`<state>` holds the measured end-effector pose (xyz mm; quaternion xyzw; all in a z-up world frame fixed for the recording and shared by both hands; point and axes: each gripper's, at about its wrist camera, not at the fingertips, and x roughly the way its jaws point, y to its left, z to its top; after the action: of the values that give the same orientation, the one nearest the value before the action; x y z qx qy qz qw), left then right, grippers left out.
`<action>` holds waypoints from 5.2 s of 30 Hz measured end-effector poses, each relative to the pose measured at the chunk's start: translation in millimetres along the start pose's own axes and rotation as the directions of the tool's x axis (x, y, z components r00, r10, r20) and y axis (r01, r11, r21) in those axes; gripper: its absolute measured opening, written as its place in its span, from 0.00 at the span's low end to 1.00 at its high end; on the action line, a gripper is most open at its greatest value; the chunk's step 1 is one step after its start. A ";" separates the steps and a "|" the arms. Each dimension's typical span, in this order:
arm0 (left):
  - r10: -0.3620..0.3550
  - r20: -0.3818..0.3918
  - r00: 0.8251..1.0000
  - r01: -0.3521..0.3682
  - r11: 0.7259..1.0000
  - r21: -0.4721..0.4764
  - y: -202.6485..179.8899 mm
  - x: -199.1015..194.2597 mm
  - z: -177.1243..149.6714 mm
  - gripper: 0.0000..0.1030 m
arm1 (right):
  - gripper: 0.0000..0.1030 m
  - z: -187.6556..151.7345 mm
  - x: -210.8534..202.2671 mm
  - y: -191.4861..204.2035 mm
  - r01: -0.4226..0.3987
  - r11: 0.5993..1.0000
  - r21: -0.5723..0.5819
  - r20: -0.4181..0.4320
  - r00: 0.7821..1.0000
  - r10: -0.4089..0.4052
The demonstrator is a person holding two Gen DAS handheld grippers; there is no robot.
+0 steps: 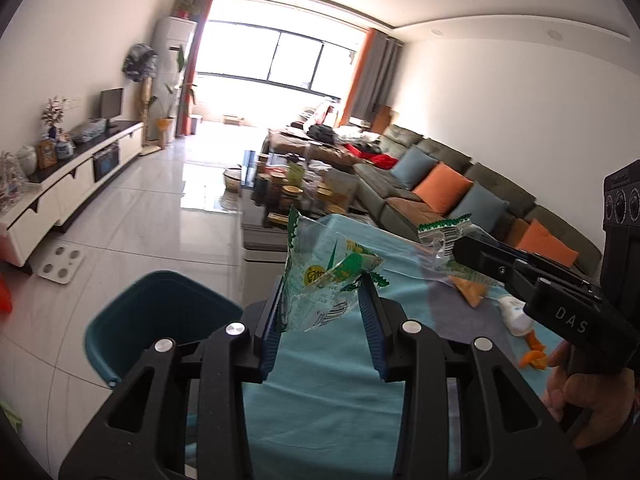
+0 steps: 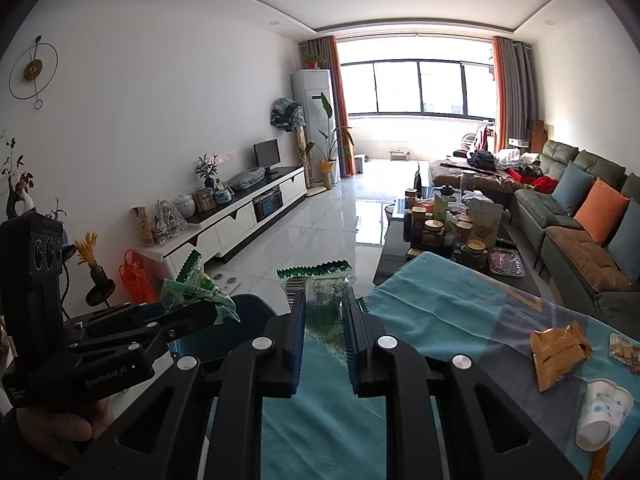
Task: Collect trash
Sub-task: 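Carry the green snack bag and wrapper over the teal trash bin, then open both tools to drop the bag and wrapper into the bin, then move both tools back over the table toward the paper cup and peels, then grasp the gold snack bag with the left tool while the right tool grasps the white paper cup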
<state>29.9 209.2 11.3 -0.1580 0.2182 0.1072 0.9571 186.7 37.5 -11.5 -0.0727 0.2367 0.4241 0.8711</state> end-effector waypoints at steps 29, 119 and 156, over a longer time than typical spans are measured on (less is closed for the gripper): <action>0.253 -0.208 0.945 -0.280 0.953 -0.113 178.7 49.8 -43.2 0.36 | 0.17 -14.0 196.6 105.4 -0.221 0.974 -0.053 -0.403 0.897 0.182; -0.122 0.069 0.990 0.102 0.965 0.242 -179.4 8.4 -17.2 0.95 | 0.93 -87.9 -176.0 -101.0 0.522 0.816 0.248 0.165 0.807 -0.567; -0.150 -0.145 0.978 0.207 0.793 0.573 -303.7 210.6 -35.2 0.95 | 0.93 -127.6 -120.2 -266.9 0.500 0.733 0.461 -0.165 0.860 -0.483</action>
<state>285.4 -55.9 -36.3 0.1194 0.2685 -0.0634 0.9538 284.8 -257.1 -86.3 0.0827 0.3230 0.1039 0.9371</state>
